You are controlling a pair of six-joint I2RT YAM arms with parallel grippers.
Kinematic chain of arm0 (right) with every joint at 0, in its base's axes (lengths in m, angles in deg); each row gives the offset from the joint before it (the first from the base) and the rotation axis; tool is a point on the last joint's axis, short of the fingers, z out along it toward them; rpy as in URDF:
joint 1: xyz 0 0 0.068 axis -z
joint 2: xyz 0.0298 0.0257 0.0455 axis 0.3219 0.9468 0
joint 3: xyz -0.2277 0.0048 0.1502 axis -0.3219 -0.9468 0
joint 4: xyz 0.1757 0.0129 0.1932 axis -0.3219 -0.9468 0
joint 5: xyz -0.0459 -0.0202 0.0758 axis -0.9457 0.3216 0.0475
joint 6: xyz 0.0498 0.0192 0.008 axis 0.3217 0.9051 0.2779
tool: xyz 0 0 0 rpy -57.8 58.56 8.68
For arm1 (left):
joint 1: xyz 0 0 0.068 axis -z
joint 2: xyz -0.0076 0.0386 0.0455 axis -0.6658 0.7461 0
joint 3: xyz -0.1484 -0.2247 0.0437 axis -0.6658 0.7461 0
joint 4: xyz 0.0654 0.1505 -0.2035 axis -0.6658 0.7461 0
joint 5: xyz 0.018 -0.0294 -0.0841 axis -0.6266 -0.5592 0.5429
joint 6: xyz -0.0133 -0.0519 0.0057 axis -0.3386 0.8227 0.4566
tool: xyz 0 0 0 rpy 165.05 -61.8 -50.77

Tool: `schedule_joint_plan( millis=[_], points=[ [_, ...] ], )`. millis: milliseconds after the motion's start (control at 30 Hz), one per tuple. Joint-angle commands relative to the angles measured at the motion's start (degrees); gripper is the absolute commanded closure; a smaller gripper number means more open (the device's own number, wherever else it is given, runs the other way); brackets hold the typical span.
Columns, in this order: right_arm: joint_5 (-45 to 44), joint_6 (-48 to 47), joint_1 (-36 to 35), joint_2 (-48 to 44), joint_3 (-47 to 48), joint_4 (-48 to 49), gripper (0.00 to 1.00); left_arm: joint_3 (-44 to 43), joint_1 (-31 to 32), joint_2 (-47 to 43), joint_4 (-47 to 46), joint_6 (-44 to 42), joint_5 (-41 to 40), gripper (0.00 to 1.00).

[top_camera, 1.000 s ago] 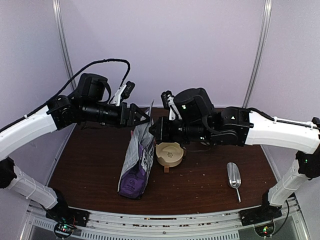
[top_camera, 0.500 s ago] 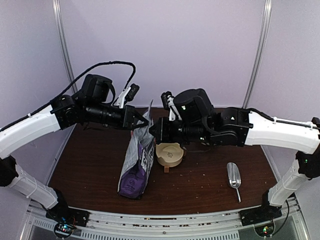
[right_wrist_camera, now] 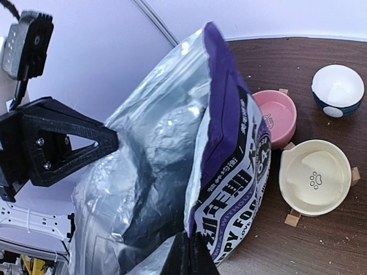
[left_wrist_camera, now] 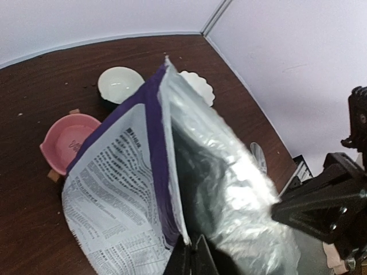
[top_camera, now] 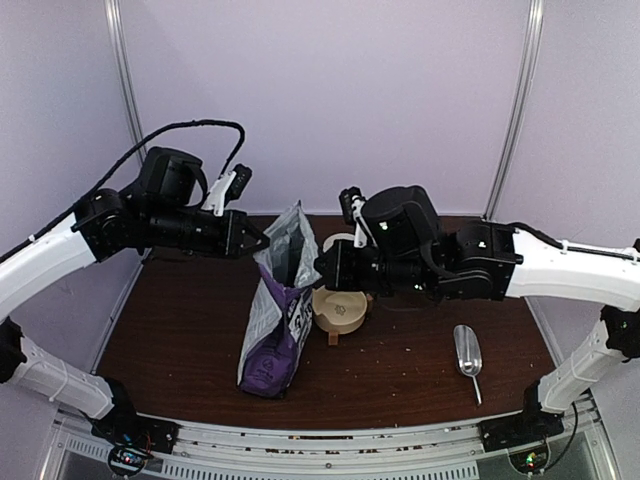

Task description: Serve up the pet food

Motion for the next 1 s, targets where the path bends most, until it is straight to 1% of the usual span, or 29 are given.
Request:
schedule_joint_plan(
  millis=[0,100,367,467,533,633,667,700,733,767,800,867,967],
  points=[
    [-9.1,0.7,0.4,-6.3,-2.8,-3.0,1.00,-0.2,-1.6,-6.8,2.7,-1.7,-10.4,1.00],
    [-9.5,0.7,0.5,-7.2,-3.3,-3.3,1.00,0.4,-1.7,-8.3,2.7,-1.5,-9.5,1.00],
    [-8.1,0.7,0.5,-6.7,-2.6,-2.8,1.00,-0.2,-1.7,-7.3,0.8,-0.9,-6.8,1.00],
    [-8.6,0.5,0.5,-7.4,-2.9,-3.3,0.99,-1.8,-1.7,-7.1,0.3,-1.3,-6.0,1.00],
    [-9.4,-0.1,0.5,-8.1,-3.1,-3.9,0.87,-4.3,-1.7,-6.2,0.6,-2.4,-5.3,1.00],
    [-12.4,-0.8,0.5,-10.3,-3.6,-5.9,0.58,-9.0,-1.8,-4.0,2.5,-4.6,-4.7,1.00],
    [-13.3,-0.9,0.5,-11.4,-4.0,-6.6,0.48,-10.2,-1.8,-3.2,3.2,-5.1,-5.0,0.91],
    [-14.2,-1.0,0.6,-12.5,-4.7,-7.5,0.40,-11.3,-1.8,-2.9,4.0,-5.6,-5.6,0.78],
    [-15.2,-0.9,0.7,-13.8,-5.5,-8.4,0.33,-11.9,-1.8,-3.0,4.5,-5.9,-6.5,0.63],
    [-16.1,-0.7,0.7,-15.1,-6.9,-9.2,0.28,-12.1,-1.8,-3.3,4.8,-6.2,-7.6,0.51],
    [-17.1,-0.3,0.9,-16.6,-8.3,-10.1,0.23,-11.9,-1.8,-3.9,4.9,-6.3,-8.6,0.41],
    [-18.7,0.5,1.3,-19.7,-11.4,-11.8,0.15,-10.9,-2.1,-5.5,4.9,-6.5,-10.0,0.27],
    [-19.6,2.6,3.2,-24.2,-16.4,-14.9,0.07,-8.8,-3.6,-7.4,5.3,-6.4,-10.2,0.16]
  ],
)
